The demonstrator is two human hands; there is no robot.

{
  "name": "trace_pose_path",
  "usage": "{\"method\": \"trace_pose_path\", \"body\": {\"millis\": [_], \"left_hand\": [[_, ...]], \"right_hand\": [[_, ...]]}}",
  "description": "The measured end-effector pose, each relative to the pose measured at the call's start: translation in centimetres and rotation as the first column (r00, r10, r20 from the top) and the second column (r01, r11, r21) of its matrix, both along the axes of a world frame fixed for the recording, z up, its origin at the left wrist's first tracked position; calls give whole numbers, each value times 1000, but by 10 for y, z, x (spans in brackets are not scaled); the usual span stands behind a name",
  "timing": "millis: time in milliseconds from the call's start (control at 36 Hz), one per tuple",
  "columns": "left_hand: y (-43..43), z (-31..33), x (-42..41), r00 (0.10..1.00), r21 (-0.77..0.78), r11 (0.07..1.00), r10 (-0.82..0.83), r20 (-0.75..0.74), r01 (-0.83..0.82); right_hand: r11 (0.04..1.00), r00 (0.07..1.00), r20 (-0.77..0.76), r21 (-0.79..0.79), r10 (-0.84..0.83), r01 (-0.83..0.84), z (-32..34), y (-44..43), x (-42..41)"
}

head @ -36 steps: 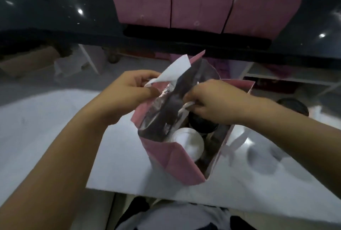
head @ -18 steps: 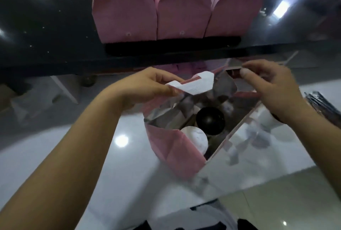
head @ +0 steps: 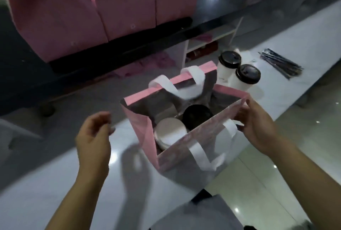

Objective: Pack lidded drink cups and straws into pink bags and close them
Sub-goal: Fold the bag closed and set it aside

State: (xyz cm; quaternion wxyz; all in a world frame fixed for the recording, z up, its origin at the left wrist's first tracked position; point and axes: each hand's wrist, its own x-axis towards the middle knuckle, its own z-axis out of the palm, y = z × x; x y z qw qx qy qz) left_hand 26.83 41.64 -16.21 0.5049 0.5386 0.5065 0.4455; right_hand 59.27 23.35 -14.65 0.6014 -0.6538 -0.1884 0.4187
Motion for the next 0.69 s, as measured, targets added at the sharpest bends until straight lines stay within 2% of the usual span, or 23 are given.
{"method": "trace_pose_path", "body": {"millis": [83, 167, 222, 333, 472, 500, 611, 694], "left_hand": [[-16, -18, -22, 944, -157, 945, -306, -125, 286], [-28, -18, -29, 774, -294, 767, -621, -121, 570], [-33, -18, -28, 695, -315, 699, -704, -144, 643], [-42, -23, -24, 703, -297, 695, -705, -98, 655], [-47, -34, -28, 633, -248, 626, -772, -65, 739], [-48, -35, -27, 645, -241, 639, -761, -62, 731], [-53, -34, -25, 788, -200, 776, -615, -28, 598], [-52, -26, -26, 845, -150, 836, -534, 0, 528]], "right_hand": [[1000, 999, -49, 21, 1, 0, -13, -1, -11], [999, 998, -54, 34, 25, -24, -19, 7, -19], [998, 999, -42, 46, 34, -32, -18, 16, -26], [999, 1000, -27, 44, 16, -15, -21, 26, -33], [999, 997, -67, 49, 26, -22, -28, 19, -48], [999, 998, -56, 46, 28, -26, -29, 15, -51], [993, 997, -18, 90, 73, -71, -34, -7, -63], [977, 983, 57, 115, 175, -181, -31, -20, -66]]}}
